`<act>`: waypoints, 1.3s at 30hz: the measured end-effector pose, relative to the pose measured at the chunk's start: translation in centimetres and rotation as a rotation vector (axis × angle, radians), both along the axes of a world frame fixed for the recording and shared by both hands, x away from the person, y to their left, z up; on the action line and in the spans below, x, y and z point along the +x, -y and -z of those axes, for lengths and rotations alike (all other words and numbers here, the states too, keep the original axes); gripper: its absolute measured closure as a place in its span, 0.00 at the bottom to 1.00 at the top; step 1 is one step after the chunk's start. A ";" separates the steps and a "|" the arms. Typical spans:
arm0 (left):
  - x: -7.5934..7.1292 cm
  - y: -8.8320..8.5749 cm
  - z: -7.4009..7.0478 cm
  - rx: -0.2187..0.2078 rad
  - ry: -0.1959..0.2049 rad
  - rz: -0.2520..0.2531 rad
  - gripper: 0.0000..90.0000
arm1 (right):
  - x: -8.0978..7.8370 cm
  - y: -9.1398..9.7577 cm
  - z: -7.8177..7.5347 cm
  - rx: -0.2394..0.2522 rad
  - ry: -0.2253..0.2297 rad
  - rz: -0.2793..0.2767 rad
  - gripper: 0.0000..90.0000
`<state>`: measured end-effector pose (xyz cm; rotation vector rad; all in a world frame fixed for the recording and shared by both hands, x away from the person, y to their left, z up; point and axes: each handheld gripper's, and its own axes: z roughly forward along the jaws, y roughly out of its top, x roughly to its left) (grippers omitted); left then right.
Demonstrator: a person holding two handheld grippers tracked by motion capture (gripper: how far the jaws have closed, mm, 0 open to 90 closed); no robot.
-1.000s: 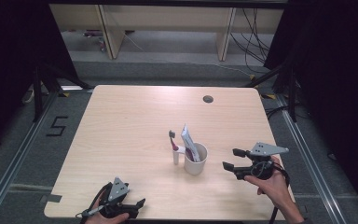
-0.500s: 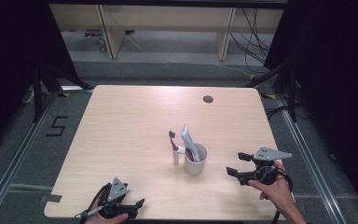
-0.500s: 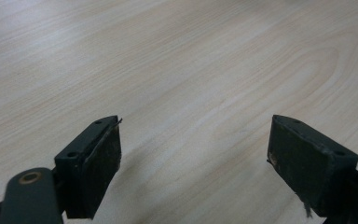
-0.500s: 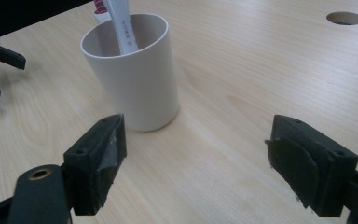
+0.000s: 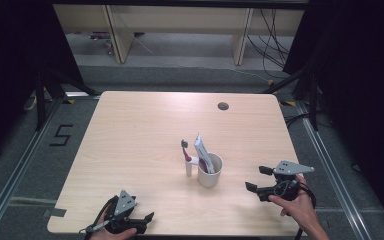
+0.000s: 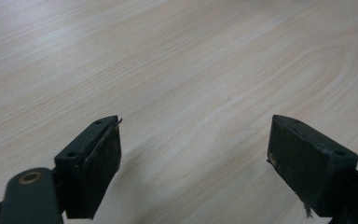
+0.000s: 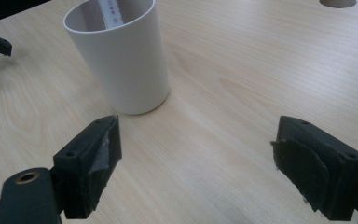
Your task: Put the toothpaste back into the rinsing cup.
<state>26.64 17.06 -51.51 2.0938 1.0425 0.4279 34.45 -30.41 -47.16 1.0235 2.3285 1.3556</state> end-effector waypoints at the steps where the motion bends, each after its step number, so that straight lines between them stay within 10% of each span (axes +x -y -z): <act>1: 0.0 0.0 0.0 0.000 -0.001 0.001 0.19 | 0.0 0.0 0.0 -0.006 -0.005 -0.002 0.18; 39: -0.2 0.1 0.0 0.006 -0.001 0.007 0.19 | -3.5 1.0 1.5 -0.106 -0.077 0.009 0.18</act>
